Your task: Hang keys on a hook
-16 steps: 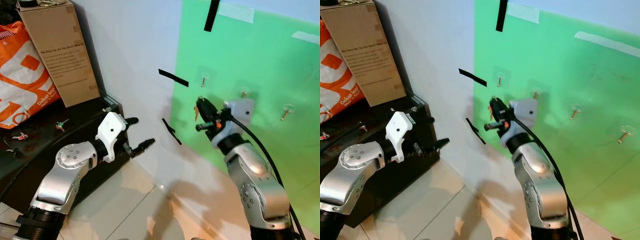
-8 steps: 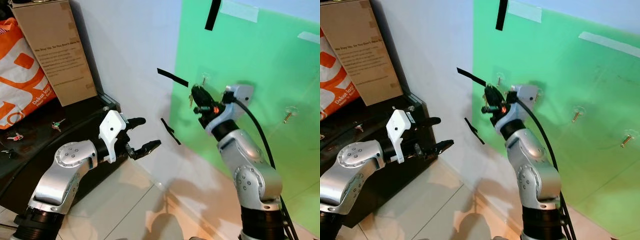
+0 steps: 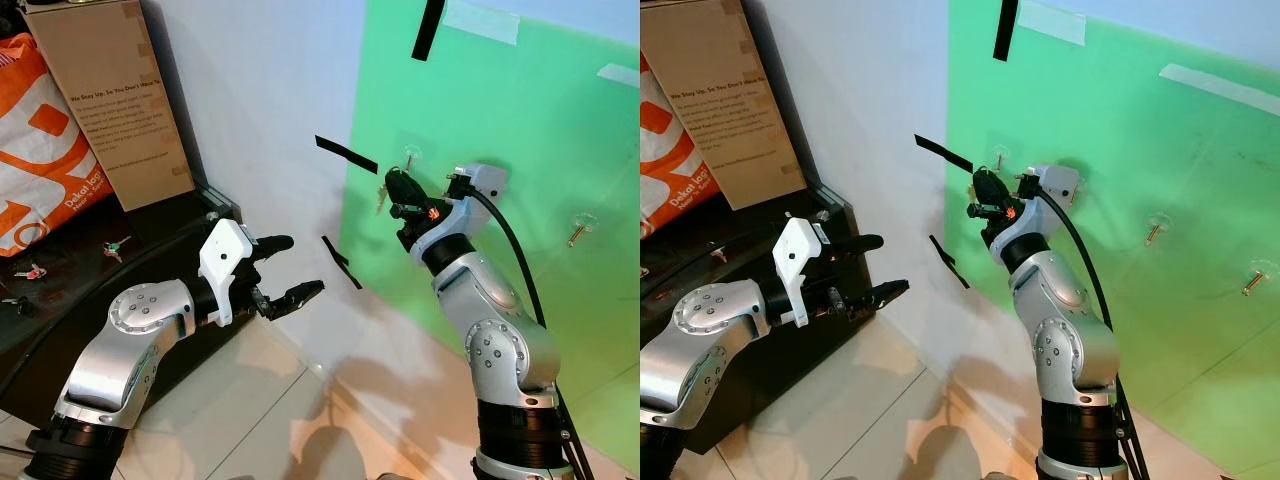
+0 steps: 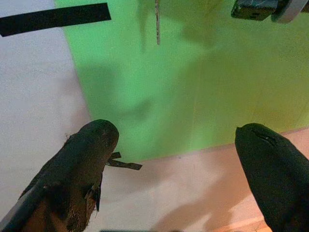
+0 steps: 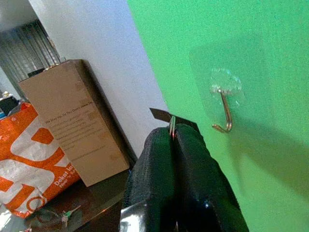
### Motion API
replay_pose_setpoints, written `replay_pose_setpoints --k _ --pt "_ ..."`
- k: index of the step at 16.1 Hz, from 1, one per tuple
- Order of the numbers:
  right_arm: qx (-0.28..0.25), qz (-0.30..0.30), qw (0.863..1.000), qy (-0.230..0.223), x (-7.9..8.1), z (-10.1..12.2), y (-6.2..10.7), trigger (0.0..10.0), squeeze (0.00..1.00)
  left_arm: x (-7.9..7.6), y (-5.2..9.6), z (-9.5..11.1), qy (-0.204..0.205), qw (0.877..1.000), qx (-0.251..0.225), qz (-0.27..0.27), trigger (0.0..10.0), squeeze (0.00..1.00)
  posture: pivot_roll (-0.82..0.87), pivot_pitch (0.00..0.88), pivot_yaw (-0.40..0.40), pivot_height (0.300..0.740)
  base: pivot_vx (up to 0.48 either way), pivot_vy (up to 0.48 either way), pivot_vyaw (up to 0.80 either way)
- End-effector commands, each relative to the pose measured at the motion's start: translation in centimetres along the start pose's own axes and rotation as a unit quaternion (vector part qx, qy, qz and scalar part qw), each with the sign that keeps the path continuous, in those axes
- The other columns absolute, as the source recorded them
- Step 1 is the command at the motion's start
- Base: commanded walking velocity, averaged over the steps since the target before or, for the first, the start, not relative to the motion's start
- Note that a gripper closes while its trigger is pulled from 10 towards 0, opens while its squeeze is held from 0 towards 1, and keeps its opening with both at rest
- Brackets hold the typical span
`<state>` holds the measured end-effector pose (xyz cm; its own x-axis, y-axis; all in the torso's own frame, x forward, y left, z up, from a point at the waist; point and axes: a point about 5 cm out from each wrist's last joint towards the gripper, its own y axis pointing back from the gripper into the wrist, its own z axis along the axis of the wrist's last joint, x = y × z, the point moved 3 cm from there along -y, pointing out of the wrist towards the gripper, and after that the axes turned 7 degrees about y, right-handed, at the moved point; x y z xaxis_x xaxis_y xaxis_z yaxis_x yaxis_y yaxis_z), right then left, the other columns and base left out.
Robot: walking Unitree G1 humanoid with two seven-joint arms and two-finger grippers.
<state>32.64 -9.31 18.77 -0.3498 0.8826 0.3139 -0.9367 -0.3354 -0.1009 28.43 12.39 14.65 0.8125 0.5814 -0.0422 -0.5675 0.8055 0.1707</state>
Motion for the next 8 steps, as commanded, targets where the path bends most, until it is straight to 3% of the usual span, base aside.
replay_pose_setpoints --k 1,8 --pt "-0.004 -0.014 1.0 -0.019 -0.4 0.3 -0.4 10.0 0.0 0.0 0.2 1.0 -0.009 1.0 -0.01 0.0 10.0 0.0 0.0 0.0 -0.015 0.74 0.0 0.0 0.0" --pt "-0.002 -0.068 0.995 -0.068 -2.2 0.0 -0.6 10.0 0.0 0.0 0.1 1.3 -0.008 1.0 -0.009 0.001 10.0 0.0 0.01 0.0 -0.016 0.74 0.0 0.0 0.0"
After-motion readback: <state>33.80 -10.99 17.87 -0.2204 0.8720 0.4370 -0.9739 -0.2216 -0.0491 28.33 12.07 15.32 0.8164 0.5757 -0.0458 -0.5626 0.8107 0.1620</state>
